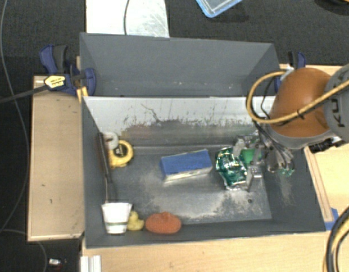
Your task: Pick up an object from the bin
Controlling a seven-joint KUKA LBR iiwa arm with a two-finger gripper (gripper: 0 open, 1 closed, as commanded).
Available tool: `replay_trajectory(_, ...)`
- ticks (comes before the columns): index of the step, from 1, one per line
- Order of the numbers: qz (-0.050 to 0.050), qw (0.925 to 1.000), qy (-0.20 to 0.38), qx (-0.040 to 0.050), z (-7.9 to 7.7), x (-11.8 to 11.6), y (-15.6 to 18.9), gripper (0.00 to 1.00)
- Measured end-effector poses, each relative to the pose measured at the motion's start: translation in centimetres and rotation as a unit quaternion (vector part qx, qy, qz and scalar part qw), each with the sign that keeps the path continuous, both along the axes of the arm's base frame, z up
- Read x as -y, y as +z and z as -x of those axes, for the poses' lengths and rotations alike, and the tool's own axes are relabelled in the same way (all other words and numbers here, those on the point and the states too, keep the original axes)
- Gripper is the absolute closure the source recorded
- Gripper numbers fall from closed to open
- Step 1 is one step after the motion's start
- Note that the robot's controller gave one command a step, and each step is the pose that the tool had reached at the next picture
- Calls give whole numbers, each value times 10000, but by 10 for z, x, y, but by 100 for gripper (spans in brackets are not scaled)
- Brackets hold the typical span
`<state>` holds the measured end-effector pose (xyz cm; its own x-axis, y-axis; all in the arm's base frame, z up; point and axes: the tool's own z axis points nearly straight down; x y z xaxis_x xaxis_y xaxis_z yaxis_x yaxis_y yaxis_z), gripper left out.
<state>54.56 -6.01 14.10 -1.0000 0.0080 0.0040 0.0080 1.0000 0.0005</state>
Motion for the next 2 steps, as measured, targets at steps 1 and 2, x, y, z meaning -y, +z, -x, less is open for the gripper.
replay_trajectory(1,4,10000,11,35,-2,0,3,0)
replay_trajectory(2,5,9913,1318,46,-23,-3,-2,0)
